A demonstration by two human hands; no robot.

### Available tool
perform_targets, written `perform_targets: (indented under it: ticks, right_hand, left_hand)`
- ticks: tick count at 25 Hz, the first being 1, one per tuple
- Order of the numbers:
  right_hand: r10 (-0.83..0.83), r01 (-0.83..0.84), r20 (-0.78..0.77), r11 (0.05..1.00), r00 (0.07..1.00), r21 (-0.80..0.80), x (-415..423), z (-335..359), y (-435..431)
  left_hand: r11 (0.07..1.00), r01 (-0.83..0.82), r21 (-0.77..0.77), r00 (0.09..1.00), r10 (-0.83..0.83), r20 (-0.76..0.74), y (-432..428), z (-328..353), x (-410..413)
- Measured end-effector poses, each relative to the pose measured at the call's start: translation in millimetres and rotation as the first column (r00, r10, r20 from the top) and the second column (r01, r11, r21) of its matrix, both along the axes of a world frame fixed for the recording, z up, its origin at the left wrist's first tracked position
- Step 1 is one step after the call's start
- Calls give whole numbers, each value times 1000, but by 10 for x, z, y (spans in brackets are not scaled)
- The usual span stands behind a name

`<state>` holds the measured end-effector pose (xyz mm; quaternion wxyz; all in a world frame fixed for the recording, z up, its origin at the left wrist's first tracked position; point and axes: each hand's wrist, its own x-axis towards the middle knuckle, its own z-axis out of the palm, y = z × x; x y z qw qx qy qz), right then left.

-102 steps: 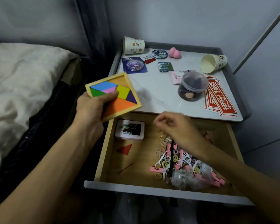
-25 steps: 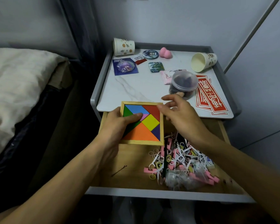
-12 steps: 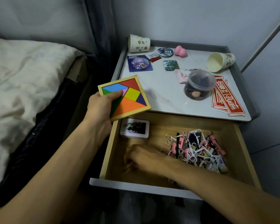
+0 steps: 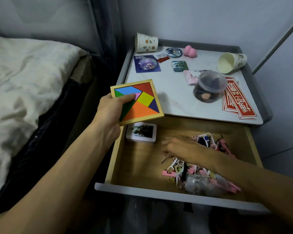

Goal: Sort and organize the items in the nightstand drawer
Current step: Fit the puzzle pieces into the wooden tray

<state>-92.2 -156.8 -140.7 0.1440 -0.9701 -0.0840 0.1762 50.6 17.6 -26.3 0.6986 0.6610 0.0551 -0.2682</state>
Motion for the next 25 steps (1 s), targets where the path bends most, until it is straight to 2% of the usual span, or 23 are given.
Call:
perform_targets:
  ticks: [1,3,4,5,6,7,8,9,10,11,12,14,16,17,18,19,21,22,25]
  right_hand:
    - [13,-17,-44,995,999,-95,-6,41,-73]
    - [-15,10,-26,985,1000,-170,-35,137,-175]
    - [-77,79,20,991,997,-108,-43,207,-182]
    - [-222,218,67,974,973,53,-70,263,-139]
    - [-431,398,49,866,901,302,-79,323,-77]
    - [-603,523,-55,640,796,562,-94,392,-7]
    - [-674,581,-227,360,703,730,-96,483,58]
    - [-671,590,-375,117,640,799,-91,565,101]
    - [-640,585,-467,-32,611,810,-84,629,129]
    - [-617,585,-502,-81,607,807,-73,669,149]
    - [-613,589,-496,-61,615,806,-65,691,182]
    - [-636,605,-446,41,630,795,-48,688,253]
    - [-640,618,-441,69,629,783,-67,671,268]
    - [-633,629,-451,74,630,774,-89,655,252]
    - [-621,650,-470,86,627,755,-110,638,229]
    - [-606,684,-497,109,621,721,-129,621,215]
    - [-581,758,-554,181,597,627,-171,535,242]
    - [-564,790,-589,210,579,576,-185,466,292]
    - [-541,858,-670,253,508,446,-136,232,488]
  left_hand:
    - [1000,19,15,1000,-19,4,-10,-2,-22]
    - [998,57,33,998,-57,5,-31,-2,-72]
    - [997,72,25,997,-72,1,-39,-1,-97]
    - [996,87,15,996,-87,-4,-48,1,-117]
    - [995,100,12,995,-100,-8,-56,10,-138]
    - [993,113,17,993,-113,-12,-60,18,-152]
    - [991,132,28,991,-132,-13,-57,25,-162]
    - [986,162,37,987,-162,-12,-51,21,-165]
    - [978,204,47,979,-204,-10,-50,17,-181]
    - [966,253,59,968,-253,-8,-48,10,-204]
    - [951,300,77,954,-301,-6,-49,3,-232]
    - [911,378,163,922,-386,24,-64,-15,-255]
    - [847,406,343,876,-468,119,-68,-53,-200]
    - [782,379,496,830,-524,191,-57,-86,-141]
    - [670,296,681,759,-597,259,-28,-114,-81]
    - [526,131,840,675,-669,313,17,-148,-24]
    - [276,-177,945,545,-772,328,104,-184,23]
    - [189,-230,955,526,-801,286,130,-199,22]
    - [-6,-145,989,513,-855,70,107,-289,-32]
